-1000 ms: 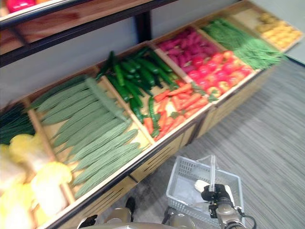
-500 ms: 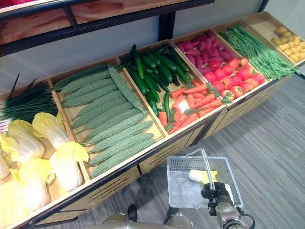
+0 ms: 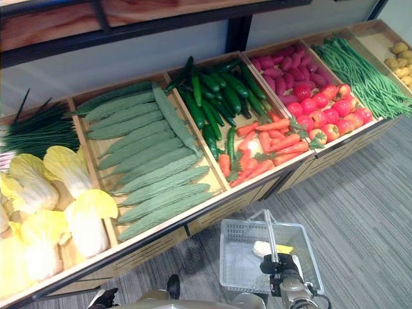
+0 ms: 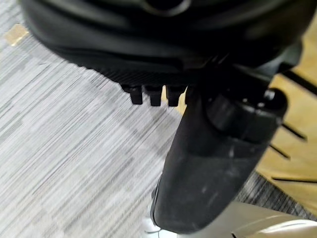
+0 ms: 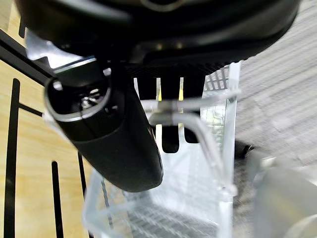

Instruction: Get the vegetables into the basket

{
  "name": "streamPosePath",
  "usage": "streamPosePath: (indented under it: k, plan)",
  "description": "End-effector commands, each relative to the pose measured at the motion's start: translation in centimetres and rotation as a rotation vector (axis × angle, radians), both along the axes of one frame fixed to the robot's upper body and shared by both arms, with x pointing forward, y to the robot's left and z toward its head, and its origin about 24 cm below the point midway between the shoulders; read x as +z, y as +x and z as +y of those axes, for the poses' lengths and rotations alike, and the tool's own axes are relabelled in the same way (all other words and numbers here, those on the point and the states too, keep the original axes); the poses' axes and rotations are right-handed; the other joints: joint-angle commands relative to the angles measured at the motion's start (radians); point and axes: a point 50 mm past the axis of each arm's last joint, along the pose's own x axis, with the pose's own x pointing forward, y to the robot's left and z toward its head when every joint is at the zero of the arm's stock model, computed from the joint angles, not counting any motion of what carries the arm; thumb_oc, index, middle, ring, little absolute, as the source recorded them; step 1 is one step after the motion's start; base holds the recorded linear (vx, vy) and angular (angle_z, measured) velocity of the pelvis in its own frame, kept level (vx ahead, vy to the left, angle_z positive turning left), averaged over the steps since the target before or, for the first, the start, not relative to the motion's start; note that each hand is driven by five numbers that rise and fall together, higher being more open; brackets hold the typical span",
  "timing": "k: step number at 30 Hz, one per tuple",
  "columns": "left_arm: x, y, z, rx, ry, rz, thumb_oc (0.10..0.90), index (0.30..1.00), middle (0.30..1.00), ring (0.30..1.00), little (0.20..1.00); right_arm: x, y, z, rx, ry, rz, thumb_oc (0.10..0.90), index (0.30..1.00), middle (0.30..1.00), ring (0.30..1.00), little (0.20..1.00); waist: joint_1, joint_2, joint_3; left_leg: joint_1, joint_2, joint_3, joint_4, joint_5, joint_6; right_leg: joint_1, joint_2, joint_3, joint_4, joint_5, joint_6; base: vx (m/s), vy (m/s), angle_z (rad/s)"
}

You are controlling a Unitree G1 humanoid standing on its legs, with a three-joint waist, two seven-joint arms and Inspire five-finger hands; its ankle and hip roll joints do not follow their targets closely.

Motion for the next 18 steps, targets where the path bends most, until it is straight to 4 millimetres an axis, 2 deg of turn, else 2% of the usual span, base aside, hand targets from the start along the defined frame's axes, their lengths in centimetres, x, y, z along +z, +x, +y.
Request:
streamPosePath:
  k: [1,3,4,6,8,11,12,13,14,16,17,18]
  plan:
    - [0.5,-0.1,1.6,0.053,0.053,-0.006,0.900,1.000,1.000,1.000,1.000,3.0,3.7,-2.8,-0.017,-0.089,-0.189,0.400,0.300,0.300,0.300,0.300,-0.008,-0.045,-0.041,-0.008,0.060,-0.046,-0.038,0.013,-0.046,-0.088,0.028,0.083,0.119,0.012,0.059,0.10,-0.427,0.26]
    - [0.4,-0.2,1.6,0.059,0.054,-0.003,0.900,1.000,1.000,1.000,1.000,3.0,3.7,-2.8,-0.015,-0.091,-0.190,0.400,0.300,0.300,0.300,0.300,-0.006,-0.044,-0.044,-0.007,0.071,-0.050,-0.039,0.015,-0.051,-0.086,0.039,0.067,0.118,-0.015,0.057,0.05,-0.299,0.04]
    - [0.3,-0.9,1.5,0.089,0.048,0.008,0.900,1.000,1.000,1.000,1.000,3.0,3.6,-3.1,-0.007,-0.099,-0.183,0.400,0.300,0.300,0.300,0.300,0.004,-0.038,-0.050,0.000,0.118,-0.044,-0.039,0.028,-0.071,-0.078,0.080,0.017,0.115,-0.100,0.039,0.05,-0.367,-0.06]
    - [0.1,-1.1,0.9,0.099,0.030,0.011,0.900,1.000,1.000,1.000,1.000,3.2,3.8,-3.4,-0.006,-0.111,-0.190,0.400,0.300,0.300,0.300,0.300,0.004,-0.023,-0.048,-0.012,0.151,-0.053,-0.025,0.045,-0.081,-0.069,0.121,0.003,0.117,-0.152,0.017,0.03,-0.411,0.09]
    - [-0.1,-1.0,0.2,0.096,0.008,0.003,0.900,1.000,1.000,1.000,1.000,3.6,4.0,-4.0,-0.011,-0.130,-0.198,0.400,0.300,0.300,0.300,0.300,-0.001,-0.007,-0.039,-0.028,0.177,-0.069,-0.012,0.076,-0.093,-0.070,0.157,-0.011,0.127,-0.184,-0.005,-0.01,-0.322,-0.01]
    - [-0.2,-0.2,-0.4,0.116,-0.004,-0.023,0.900,1.000,1.000,1.000,1.000,3.5,3.5,-4.6,-0.025,-0.149,-0.184,0.400,0.300,0.300,0.300,0.300,-0.008,0.018,-0.026,-0.046,0.204,-0.086,-0.015,0.171,-0.119,-0.065,0.197,-0.031,0.125,-0.203,-0.031,-0.04,-0.254,-0.04]
    - [-0.2,0.1,-0.6,0.122,-0.006,-0.034,0.900,1.000,1.000,1.000,1.000,3.5,3.3,-4.8,-0.031,-0.154,-0.176,0.400,0.300,0.300,0.300,0.300,-0.010,0.024,-0.023,-0.051,0.209,-0.081,-0.015,0.201,-0.125,-0.059,0.205,-0.039,0.118,-0.203,-0.036,-0.07,-0.244,0.16]
    - [-0.1,0.8,-0.9,0.124,-0.011,-0.052,0.900,1.000,1.000,1.000,1.000,3.3,2.6,-5.2,-0.054,-0.162,-0.155,0.400,0.300,0.300,0.300,0.300,-0.022,0.029,-0.017,-0.065,0.212,-0.032,-0.001,0.232,-0.118,-0.048,0.214,-0.060,0.103,-0.206,-0.047,-0.07,-0.264,0.39]
    - [-0.2,0.7,-1.0,0.130,-0.012,-0.050,0.900,1.000,1.000,1.000,1.000,3.1,2.2,-5.3,-0.066,-0.158,-0.140,0.400,0.300,0.300,0.300,0.300,-0.027,0.027,-0.018,-0.063,0.204,-0.011,0.014,0.214,-0.107,-0.043,0.216,-0.068,0.094,-0.206,-0.053,-0.07,-0.254,0.48]
    - [-0.3,0.7,-1.3,0.124,-0.020,-0.045,0.900,1.000,1.000,1.000,1.000,2.8,1.4,-5.6,-0.082,-0.157,-0.109,0.400,0.300,0.300,0.300,0.300,-0.029,0.026,-0.025,-0.062,0.156,-0.012,0.056,0.162,-0.090,-0.034,0.217,-0.074,0.074,-0.197,-0.057,-0.02,-0.149,0.25]
    - [-0.4,0.5,-1.7,0.124,-0.032,-0.037,0.900,1.000,1.000,1.000,1.000,2.4,0.7,-5.6,-0.078,-0.158,-0.078,0.400,0.300,0.300,0.300,0.300,-0.030,0.016,-0.034,-0.060,0.078,-0.035,0.087,0.067,-0.062,-0.028,0.211,-0.072,0.059,-0.188,-0.062,0.00,-0.109,-0.24]
    - [-0.5,0.5,-2.2,0.118,-0.050,-0.038,0.900,1.000,1.000,1.000,1.000,2.0,-0.2,-5.6,-0.078,-0.159,-0.038,0.400,0.300,0.300,0.300,0.300,-0.027,0.007,-0.039,-0.066,0.010,-0.059,0.104,0.011,-0.040,-0.026,0.208,-0.069,0.054,-0.183,-0.064,-0.01,-0.085,-0.23]
